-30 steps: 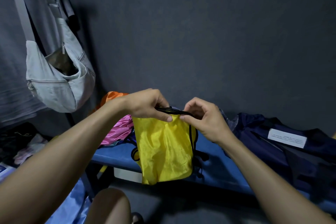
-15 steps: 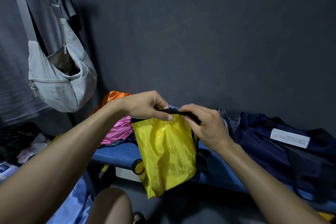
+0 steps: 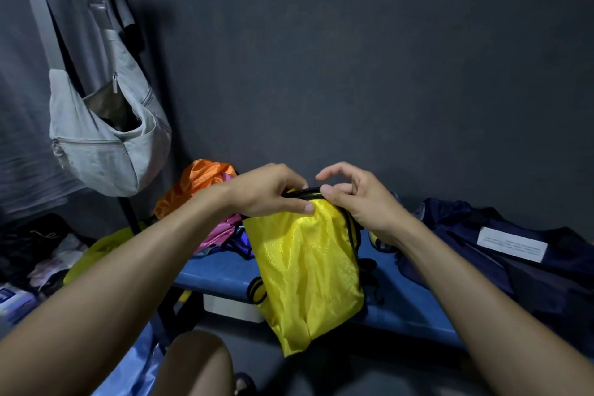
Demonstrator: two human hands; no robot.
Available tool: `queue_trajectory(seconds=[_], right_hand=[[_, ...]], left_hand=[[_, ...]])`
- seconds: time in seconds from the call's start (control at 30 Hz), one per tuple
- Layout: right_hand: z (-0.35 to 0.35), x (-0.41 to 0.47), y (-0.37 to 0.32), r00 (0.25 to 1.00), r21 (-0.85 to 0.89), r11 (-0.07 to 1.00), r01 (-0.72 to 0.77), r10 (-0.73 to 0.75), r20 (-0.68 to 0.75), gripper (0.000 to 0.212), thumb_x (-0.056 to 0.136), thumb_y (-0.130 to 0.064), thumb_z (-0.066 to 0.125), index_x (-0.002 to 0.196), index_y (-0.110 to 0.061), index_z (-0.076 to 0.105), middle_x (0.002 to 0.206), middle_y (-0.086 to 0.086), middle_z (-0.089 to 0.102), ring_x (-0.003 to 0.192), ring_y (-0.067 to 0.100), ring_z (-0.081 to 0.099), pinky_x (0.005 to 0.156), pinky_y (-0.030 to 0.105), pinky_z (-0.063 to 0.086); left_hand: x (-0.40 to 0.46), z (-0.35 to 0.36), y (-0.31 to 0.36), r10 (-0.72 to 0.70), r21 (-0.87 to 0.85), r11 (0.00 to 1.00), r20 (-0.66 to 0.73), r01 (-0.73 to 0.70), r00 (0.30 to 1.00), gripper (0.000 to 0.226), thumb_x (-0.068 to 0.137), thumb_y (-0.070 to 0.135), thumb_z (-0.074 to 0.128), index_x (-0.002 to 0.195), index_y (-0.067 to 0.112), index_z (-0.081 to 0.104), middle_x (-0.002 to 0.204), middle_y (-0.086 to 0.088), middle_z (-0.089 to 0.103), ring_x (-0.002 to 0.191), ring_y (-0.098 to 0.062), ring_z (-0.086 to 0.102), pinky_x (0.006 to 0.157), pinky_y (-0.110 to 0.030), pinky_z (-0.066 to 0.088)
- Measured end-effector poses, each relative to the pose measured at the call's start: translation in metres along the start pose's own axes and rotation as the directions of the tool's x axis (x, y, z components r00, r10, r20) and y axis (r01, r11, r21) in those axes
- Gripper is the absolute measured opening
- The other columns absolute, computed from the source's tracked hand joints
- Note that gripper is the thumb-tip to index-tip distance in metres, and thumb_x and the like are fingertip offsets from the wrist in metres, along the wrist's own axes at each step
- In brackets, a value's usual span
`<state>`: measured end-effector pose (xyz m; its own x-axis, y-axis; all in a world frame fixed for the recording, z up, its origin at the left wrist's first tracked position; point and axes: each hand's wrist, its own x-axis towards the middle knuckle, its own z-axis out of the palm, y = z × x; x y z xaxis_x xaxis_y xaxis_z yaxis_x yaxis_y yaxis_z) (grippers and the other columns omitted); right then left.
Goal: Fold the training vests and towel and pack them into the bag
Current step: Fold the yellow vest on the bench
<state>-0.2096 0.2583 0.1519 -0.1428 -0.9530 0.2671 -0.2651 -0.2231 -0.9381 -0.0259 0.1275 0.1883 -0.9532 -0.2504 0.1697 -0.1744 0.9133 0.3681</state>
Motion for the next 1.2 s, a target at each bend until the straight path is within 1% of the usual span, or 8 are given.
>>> queue_trajectory(seconds=[0.27, 0.4, 0.53, 0.6, 0.73, 0.9, 1.0, 1.2], right_hand=[[-0.004, -0.005, 0.003, 0.998, 0.075, 0.996, -0.054, 0.056, -0.025, 0.006, 0.105, -0.006, 0.052, 0.106, -0.011, 0.054, 0.058, -0.002, 0.050, 0.045, 0.008, 0.036, 0.042, 0.018, 0.031], [-0.002, -0.009, 0.006, 1.000, 0.044, 0.999, 0.001, 0.000, -0.019, 0.007, 0.103, -0.003, 0.053, 0.099, -0.008, 0.057, 0.066, 0.007, 0.049, 0.050, 0.009, 0.038, 0.047, 0.019, 0.031], [0.004, -0.012, 0.016, 0.982, -0.149, 0.975, 0.165, -0.176, -0.070, 0.014, 0.097, -0.024, 0.065, 0.095, -0.009, 0.065, 0.075, 0.007, 0.054, 0.069, 0.014, 0.047, 0.063, 0.029, 0.037], [0.007, -0.013, 0.025, 0.965, -0.256, 0.943, 0.210, -0.243, -0.103, 0.014, 0.091, -0.024, 0.077, 0.093, -0.016, 0.066, 0.074, -0.004, 0.060, 0.069, 0.007, 0.051, 0.064, 0.026, 0.039], [0.007, -0.012, 0.037, 0.956, -0.345, 0.929, 0.136, -0.214, -0.201, 0.016, 0.086, -0.030, 0.081, 0.088, -0.024, 0.066, 0.081, -0.003, 0.071, 0.077, 0.016, 0.068, 0.074, 0.037, 0.055], [0.003, -0.012, 0.034, 0.983, -0.221, 0.967, 0.129, -0.154, -0.098, 0.010, 0.096, -0.008, 0.069, 0.088, -0.002, 0.066, 0.074, -0.009, 0.063, 0.068, -0.003, 0.055, 0.068, 0.013, 0.043], [0.000, -0.010, 0.036, 0.987, -0.245, 0.964, 0.099, -0.126, -0.096, 0.019, 0.103, -0.013, 0.059, 0.086, -0.010, 0.066, 0.074, -0.011, 0.058, 0.071, 0.002, 0.052, 0.067, 0.020, 0.041], [0.019, -0.002, 0.046, 0.979, -0.223, 0.974, 0.034, -0.077, -0.188, 0.040, 0.110, -0.036, 0.042, 0.074, -0.018, 0.042, 0.068, -0.010, 0.038, 0.064, 0.005, 0.037, 0.062, 0.034, 0.032]], left_hand=[[0.002, 0.004, -0.001, 0.073, 0.181, 0.981, 0.013, -0.074, 0.997, 0.039, 0.104, 0.046, 0.049, 0.088, 0.012, 0.059, 0.071, 0.004, 0.054, 0.064, -0.012, 0.051, 0.057, -0.026, 0.035], [0.001, 0.005, -0.003, 0.057, 0.191, 0.980, 0.007, -0.057, 0.998, 0.043, 0.104, 0.048, 0.042, 0.084, 0.013, 0.053, 0.068, 0.006, 0.049, 0.061, -0.009, 0.047, 0.056, -0.021, 0.031], [0.002, 0.007, -0.005, 0.057, 0.148, 0.988, -0.034, -0.052, 0.998, 0.053, 0.102, 0.053, 0.037, 0.082, 0.007, 0.056, 0.066, 0.002, 0.049, 0.059, -0.012, 0.044, 0.055, -0.023, 0.031], [0.002, 0.008, -0.005, 0.068, 0.148, 0.987, -0.044, -0.061, 0.997, 0.047, 0.103, 0.050, 0.039, 0.079, 0.012, 0.054, 0.065, 0.002, 0.048, 0.060, -0.012, 0.045, 0.055, -0.021, 0.030], [0.001, 0.012, -0.005, 0.085, 0.143, 0.987, -0.047, -0.077, 0.995, 0.042, 0.105, 0.045, 0.044, 0.075, 0.016, 0.051, 0.063, 0.003, 0.046, 0.059, -0.012, 0.043, 0.055, -0.023, 0.031], [-0.002, 0.013, -0.011, 0.063, 0.179, 0.982, -0.037, -0.056, 0.997, 0.040, 0.106, 0.045, 0.045, 0.074, 0.022, 0.050, 0.065, 0.004, 0.048, 0.061, -0.013, 0.046, 0.056, -0.022, 0.031], [-0.003, 0.014, -0.013, 0.034, 0.237, 0.971, 0.008, -0.034, 0.999, 0.037, 0.105, 0.046, 0.047, 0.071, 0.034, 0.042, 0.064, 0.007, 0.048, 0.060, -0.010, 0.046, 0.056, -0.023, 0.031], [-0.001, 0.018, -0.010, 0.059, 0.171, 0.984, -0.012, -0.056, 0.998, 0.039, 0.106, 0.041, 0.049, 0.068, 0.033, 0.041, 0.060, 0.007, 0.042, 0.057, -0.007, 0.043, 0.056, -0.018, 0.031]])
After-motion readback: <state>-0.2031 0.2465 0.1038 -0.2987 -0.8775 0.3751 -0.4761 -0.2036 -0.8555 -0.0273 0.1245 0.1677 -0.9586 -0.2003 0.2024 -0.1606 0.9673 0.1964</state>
